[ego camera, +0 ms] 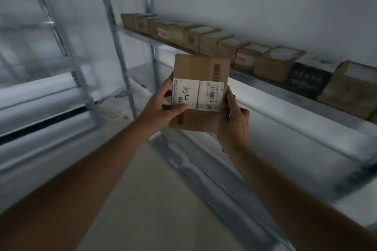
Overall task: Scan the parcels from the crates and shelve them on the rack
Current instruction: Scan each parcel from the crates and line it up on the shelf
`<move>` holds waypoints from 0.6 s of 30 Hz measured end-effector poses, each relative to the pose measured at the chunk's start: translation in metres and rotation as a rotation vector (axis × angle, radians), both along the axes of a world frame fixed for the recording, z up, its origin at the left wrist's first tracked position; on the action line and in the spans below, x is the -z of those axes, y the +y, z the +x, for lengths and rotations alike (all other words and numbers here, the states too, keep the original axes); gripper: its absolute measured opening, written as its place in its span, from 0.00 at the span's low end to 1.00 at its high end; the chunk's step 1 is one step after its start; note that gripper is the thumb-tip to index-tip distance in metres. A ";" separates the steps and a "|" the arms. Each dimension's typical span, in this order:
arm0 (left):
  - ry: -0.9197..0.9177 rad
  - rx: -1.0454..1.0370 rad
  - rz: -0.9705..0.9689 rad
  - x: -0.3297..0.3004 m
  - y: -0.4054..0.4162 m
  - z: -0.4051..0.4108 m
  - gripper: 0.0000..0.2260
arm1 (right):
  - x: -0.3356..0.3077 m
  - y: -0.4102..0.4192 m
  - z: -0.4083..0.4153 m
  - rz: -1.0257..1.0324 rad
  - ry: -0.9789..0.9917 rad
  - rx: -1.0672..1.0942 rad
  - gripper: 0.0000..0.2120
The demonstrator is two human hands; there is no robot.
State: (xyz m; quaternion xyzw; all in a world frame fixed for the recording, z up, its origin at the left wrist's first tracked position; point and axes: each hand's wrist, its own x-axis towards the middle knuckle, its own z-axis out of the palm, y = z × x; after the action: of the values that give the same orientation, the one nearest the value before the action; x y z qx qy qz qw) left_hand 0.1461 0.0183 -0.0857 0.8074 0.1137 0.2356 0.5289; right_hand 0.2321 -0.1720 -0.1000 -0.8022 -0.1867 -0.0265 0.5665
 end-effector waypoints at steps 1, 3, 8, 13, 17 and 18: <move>-0.008 -0.018 -0.006 0.001 0.013 0.005 0.41 | 0.003 0.019 0.011 0.001 0.010 -0.027 0.24; 0.002 -0.050 -0.002 0.007 0.044 0.016 0.44 | 0.008 0.054 0.030 -0.005 0.025 -0.077 0.24; 0.066 -0.117 -0.071 0.022 0.119 0.031 0.51 | 0.024 0.140 0.069 -0.067 -0.001 -0.209 0.25; 0.082 -0.163 -0.112 0.042 0.204 0.048 0.54 | 0.052 0.240 0.103 -0.110 -0.043 -0.304 0.25; 0.106 -0.183 -0.107 0.055 0.292 0.064 0.54 | 0.074 0.331 0.122 -0.109 -0.049 -0.326 0.24; 0.116 -0.191 -0.094 0.060 0.317 0.069 0.54 | 0.078 0.354 0.125 -0.113 -0.056 -0.330 0.24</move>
State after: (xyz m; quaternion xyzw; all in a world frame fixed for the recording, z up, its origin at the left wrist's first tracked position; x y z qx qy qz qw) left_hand 0.2148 0.3356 -0.1454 0.7795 0.2314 0.2323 0.5337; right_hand 0.3575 0.1820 -0.1785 -0.7902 -0.3330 0.0550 0.5115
